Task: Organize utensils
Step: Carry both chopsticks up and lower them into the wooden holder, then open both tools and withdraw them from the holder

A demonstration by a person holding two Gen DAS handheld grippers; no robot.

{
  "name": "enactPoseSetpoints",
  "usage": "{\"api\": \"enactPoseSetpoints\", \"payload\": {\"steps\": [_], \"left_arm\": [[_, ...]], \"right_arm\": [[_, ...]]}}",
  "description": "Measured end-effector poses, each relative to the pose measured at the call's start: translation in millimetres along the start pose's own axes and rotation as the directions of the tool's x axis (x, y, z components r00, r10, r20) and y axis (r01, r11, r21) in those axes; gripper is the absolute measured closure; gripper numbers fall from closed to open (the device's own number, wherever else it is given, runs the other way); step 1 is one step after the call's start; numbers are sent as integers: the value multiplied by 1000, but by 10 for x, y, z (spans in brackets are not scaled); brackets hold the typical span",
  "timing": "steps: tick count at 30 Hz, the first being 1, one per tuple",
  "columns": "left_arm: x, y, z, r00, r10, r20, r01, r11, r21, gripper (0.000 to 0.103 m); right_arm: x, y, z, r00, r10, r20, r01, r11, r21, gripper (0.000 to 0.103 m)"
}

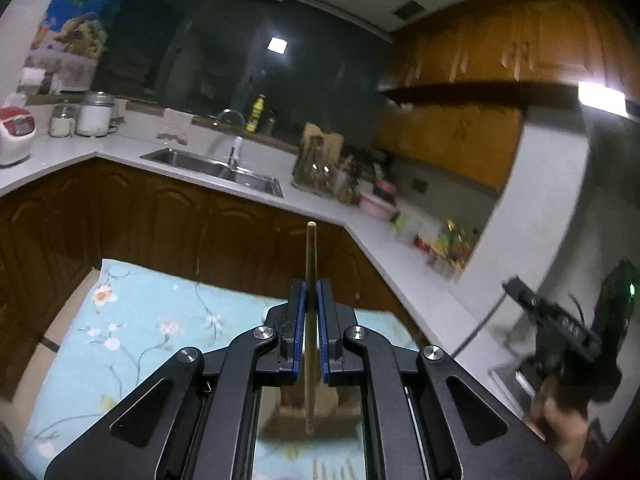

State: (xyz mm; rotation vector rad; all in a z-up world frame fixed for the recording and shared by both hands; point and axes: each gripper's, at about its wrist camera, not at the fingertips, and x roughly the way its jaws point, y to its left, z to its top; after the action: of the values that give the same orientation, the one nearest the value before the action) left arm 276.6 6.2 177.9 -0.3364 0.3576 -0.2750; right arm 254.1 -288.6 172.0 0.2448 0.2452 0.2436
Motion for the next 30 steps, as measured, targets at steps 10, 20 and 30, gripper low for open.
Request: {"api": "enactPoseSetpoints", "payload": {"steps": [10, 20, 30], "left_arm": [[564, 257, -348, 997, 72, 11, -71, 994, -85, 98], [810, 280, -777, 993, 59, -106, -63, 997, -39, 97], [853, 224, -790, 988, 60, -143, -62, 998, -10, 97]], "right_arm": [[384, -152, -393, 998, -61, 3, 60, 997, 41, 99], [641, -217, -842, 992, -58, -115, 61, 998, 25, 99], [691, -314, -860, 981, -73, -177, 81, 996, 35, 98]]}}
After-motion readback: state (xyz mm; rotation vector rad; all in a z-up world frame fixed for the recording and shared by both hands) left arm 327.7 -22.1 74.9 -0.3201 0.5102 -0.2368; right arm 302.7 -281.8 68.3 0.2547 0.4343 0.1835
